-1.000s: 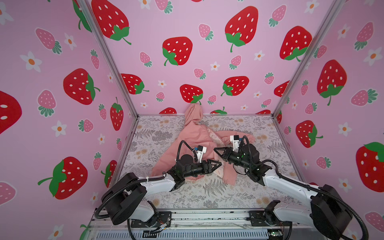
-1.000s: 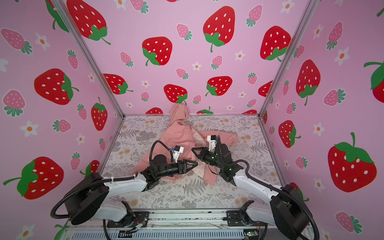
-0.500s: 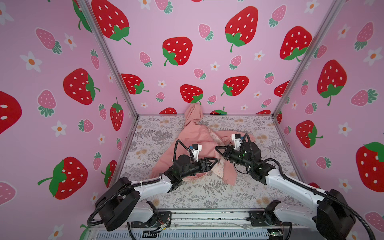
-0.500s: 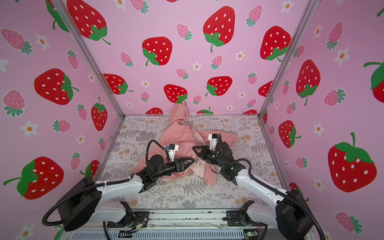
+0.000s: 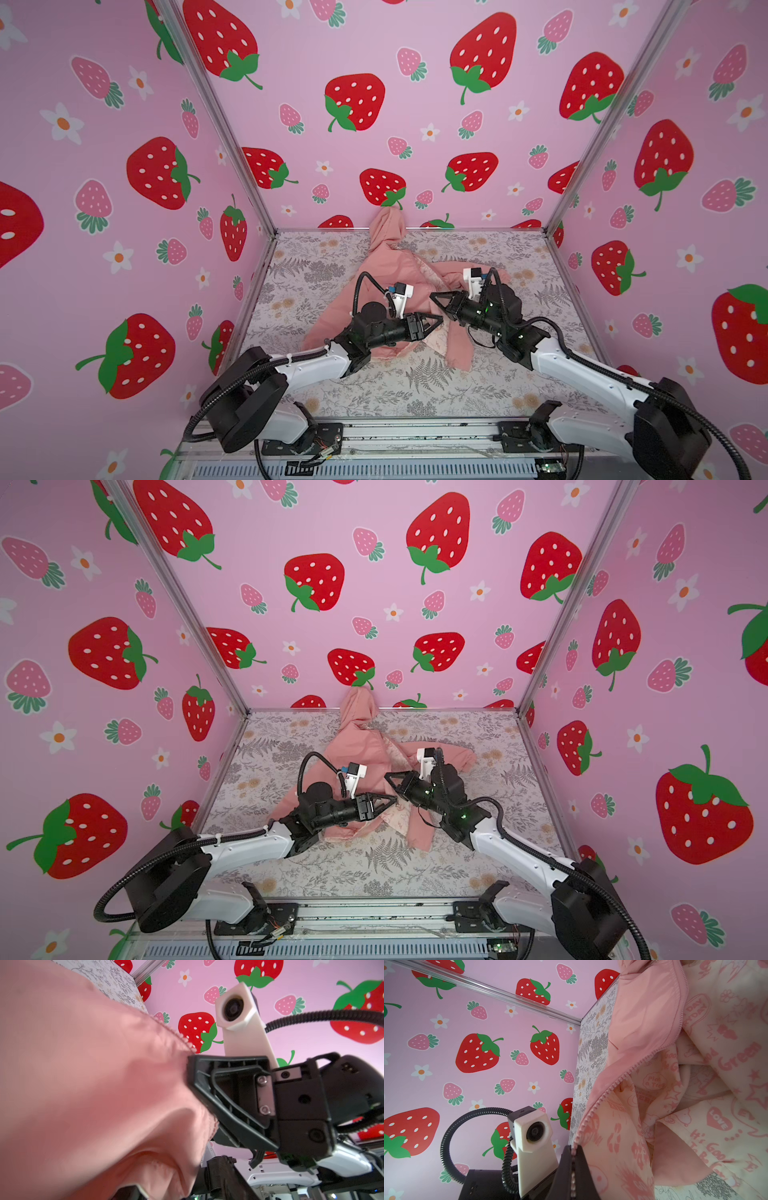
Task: Zip up the jacket
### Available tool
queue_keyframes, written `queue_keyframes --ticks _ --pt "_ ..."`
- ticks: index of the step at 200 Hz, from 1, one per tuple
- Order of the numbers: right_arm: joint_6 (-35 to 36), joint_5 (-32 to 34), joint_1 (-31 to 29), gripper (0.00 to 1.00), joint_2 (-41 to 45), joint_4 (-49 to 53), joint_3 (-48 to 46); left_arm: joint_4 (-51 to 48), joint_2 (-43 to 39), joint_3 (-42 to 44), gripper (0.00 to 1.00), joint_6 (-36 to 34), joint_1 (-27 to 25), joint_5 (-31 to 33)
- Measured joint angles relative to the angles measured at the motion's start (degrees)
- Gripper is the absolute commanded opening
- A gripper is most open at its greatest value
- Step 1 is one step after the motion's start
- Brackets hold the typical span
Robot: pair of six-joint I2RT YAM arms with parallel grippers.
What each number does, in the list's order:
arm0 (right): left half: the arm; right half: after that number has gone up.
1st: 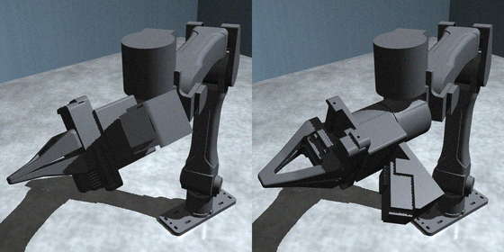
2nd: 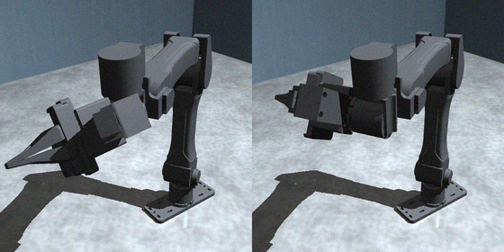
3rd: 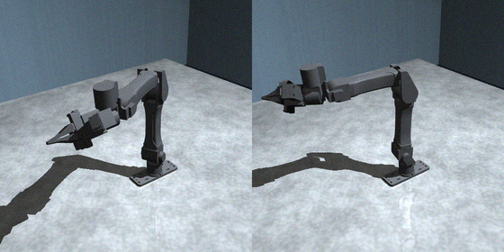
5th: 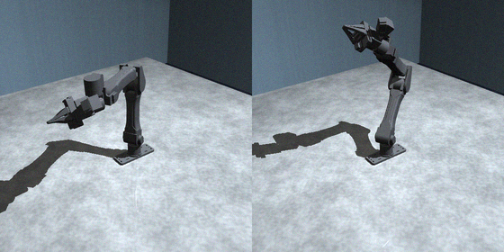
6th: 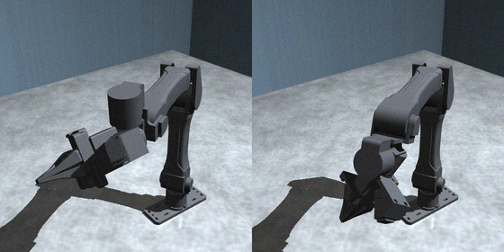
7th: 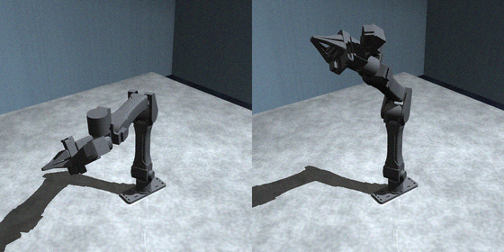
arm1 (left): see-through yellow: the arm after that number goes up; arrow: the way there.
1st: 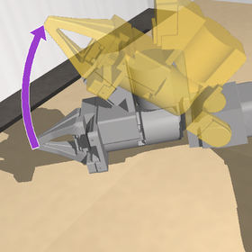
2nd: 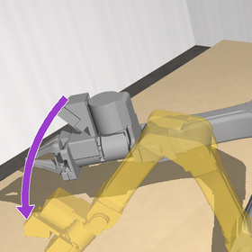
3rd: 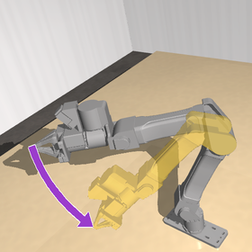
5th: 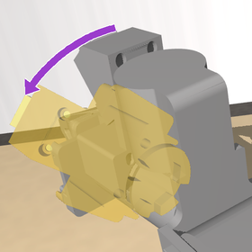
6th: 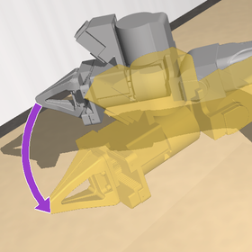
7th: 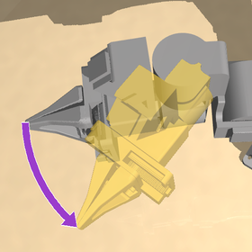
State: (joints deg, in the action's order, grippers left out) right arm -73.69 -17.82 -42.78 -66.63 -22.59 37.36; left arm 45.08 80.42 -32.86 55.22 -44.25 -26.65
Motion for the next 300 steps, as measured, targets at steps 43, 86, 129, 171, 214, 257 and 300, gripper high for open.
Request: queue_keyframes --ticks 43,86,129,171,214,257,300 --pt "-0.02 0.02 -0.07 0.0 0.0 -0.02 -0.02 -0.85 0.46 -0.11 0.34 -0.02 0.0 0.04" --pt "0.0 0.04 -0.07 0.0 0.0 0.0 -0.02 -2.29 0.74 -0.96 0.39 0.0 0.0 0.04" --pt "-0.17 0.24 -0.15 0.0 0.0 -0.02 -0.02 -2.99 1.73 -1.75 0.48 0.07 0.0 0.07" --pt "-0.22 0.39 -0.44 0.0 -0.17 -0.07 -0.02 -3.06 1.81 -1.81 0.37 0.07 0.0 0.24" --pt "-0.24 0.46 -0.59 0.0 -0.44 -0.09 -0.02 -3.08 1.81 -1.81 0.25 0.15 0.0 0.68" --pt "-0.26 0.52 -0.72 0.0 -0.44 -0.04 -0.02 -3.06 1.81 -1.81 0.1 0.35 0.13 0.7" --pt "-0.15 0.92 -0.72 0.0 -0.37 0.09 -0.04 -2.89 1.81 -1.81 0.0 0.52 0.42 0.66"
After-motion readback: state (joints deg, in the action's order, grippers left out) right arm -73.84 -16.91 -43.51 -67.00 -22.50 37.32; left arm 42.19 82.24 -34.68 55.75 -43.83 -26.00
